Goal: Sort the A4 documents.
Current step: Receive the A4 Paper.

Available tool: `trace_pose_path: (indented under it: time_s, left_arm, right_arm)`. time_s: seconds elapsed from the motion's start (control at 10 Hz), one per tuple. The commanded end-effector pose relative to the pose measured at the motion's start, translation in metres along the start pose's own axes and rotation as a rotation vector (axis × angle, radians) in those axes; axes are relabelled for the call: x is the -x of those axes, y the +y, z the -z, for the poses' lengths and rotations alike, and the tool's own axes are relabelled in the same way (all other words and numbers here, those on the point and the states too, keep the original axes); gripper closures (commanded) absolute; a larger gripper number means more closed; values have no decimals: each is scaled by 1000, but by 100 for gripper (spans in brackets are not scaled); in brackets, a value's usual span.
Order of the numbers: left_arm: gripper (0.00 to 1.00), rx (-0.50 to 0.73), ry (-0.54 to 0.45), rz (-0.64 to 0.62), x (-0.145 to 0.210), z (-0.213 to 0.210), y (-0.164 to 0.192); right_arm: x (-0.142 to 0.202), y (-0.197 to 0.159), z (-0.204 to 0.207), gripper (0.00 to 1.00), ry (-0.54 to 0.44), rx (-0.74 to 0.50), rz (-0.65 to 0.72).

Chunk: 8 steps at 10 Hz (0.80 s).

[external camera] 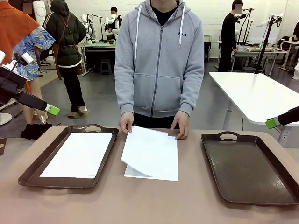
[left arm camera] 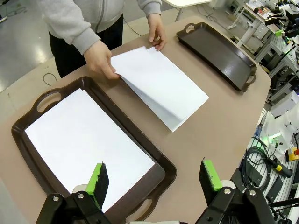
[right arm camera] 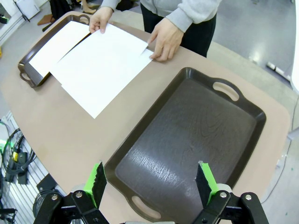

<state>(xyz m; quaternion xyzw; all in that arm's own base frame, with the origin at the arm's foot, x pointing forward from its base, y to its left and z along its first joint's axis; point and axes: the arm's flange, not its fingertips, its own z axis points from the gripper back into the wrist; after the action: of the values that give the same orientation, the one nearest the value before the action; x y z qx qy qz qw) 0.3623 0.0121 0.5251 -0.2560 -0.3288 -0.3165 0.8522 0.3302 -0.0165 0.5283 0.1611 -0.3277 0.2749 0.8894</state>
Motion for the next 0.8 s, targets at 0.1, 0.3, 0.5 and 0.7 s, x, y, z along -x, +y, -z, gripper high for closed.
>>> trace_pose_path:
  time_s: [0.1, 0.3, 0.5, 0.7]
  left_arm:
    - [0, 0, -4, 1, 0, 0, 0]
    - [0, 0, -4, 1, 0, 0, 0]
    - [0, 0, -4, 1, 0, 0, 0]
    - [0, 0, -4, 1, 0, 0, 0]
  right_arm:
    - [0, -1, 1, 0, -3, -13, 0]
    - [0, -1, 1, 0, -3, -13, 0]
    - [0, -1, 1, 0, -3, -13, 0]
    - [0, -1, 1, 0, -3, -13, 0]
